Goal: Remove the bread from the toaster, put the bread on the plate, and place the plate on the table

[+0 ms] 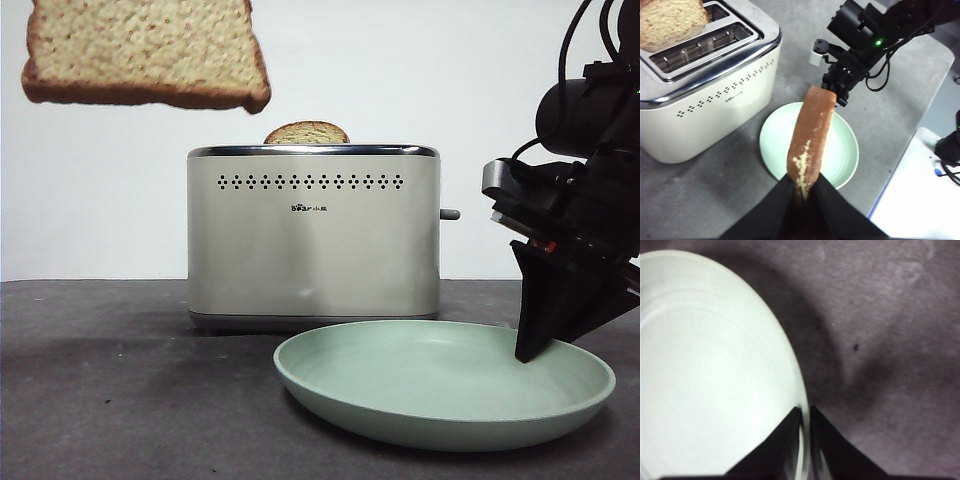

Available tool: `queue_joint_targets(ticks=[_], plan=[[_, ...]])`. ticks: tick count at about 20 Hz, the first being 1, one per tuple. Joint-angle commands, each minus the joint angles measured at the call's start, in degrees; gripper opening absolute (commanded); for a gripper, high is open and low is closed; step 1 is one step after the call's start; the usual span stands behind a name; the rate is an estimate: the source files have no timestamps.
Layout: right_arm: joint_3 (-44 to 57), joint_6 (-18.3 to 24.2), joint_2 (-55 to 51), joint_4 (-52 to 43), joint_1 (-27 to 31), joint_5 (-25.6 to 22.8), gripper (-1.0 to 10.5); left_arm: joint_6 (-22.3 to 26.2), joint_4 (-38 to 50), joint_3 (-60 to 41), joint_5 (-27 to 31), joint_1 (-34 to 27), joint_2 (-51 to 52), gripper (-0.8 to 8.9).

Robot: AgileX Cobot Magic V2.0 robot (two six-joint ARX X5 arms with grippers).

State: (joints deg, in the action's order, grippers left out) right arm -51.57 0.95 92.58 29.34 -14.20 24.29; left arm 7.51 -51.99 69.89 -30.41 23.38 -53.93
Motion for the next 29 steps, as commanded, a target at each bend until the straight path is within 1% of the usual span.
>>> queue_joint_targets(ticks=[1,3,6,7,10,13,17,20,22,25,26,29], plan=[[-0.28,-1.40,-3.78,-0.44,-0.52,1.75,0.0,-1.22,1.20,0.76,-1.70,0.17,-0.28,0.05],[-0.28,-2.56,-7.91,-0.44,-1.90,2.99,0.0,-2.56,2.43,0.76,-4.26,0.17,-0.68,0.05],[-0.28,-4.39,-13.90,-0.26,-4.48,3.63,0.0,-4.68,5.40,0.76,-11.10,0.22,-2.71,0.05],[-0.28,-5.07,-15.32,-0.33,-5.40,4.28,0.0,-5.09,6.01,0.76,-13.03,0.28,-4.02,0.05],[-0.28,-6.38,-18.03,-0.94,-8.46,4.20,0.0,-5.11,6.80,0.76,-17.53,0.63,-9.75,0.05],[-0.28,-7.78,-18.58,-2.89,-10.88,4.22,0.0,-4.76,7.28,0.76,-19.10,2.21,-17.59,0.05],[-0.28,-8.04,-18.56,-3.72,-12.37,4.17,0.0,-3.85,9.22,0.76,-19.39,4.26,-27.15,0.05],[-0.28,-8.04,-18.56,-3.72,-12.63,4.17,0.0,-3.85,9.79,0.76,-19.39,4.42,-32.65,0.08],[-0.28,-8.02,-18.56,-3.67,-12.63,4.20,0.0,-3.89,9.77,0.76,-19.37,4.63,-35.15,0.51],[-0.28,-7.85,-18.56,-3.69,-12.63,4.17,0.0,-3.89,9.88,0.76,-18.88,4.83,-36.22,2.76],[-0.28,-7.80,-18.56,-3.69,-12.63,4.17,0.0,-3.87,9.97,0.79,-18.91,5.05,-36.20,3.11],[-0.28,-7.80,-18.56,-3.65,-12.63,4.17,0.0,-3.89,9.75,1.09,-18.84,5.27,-36.20,3.16]])
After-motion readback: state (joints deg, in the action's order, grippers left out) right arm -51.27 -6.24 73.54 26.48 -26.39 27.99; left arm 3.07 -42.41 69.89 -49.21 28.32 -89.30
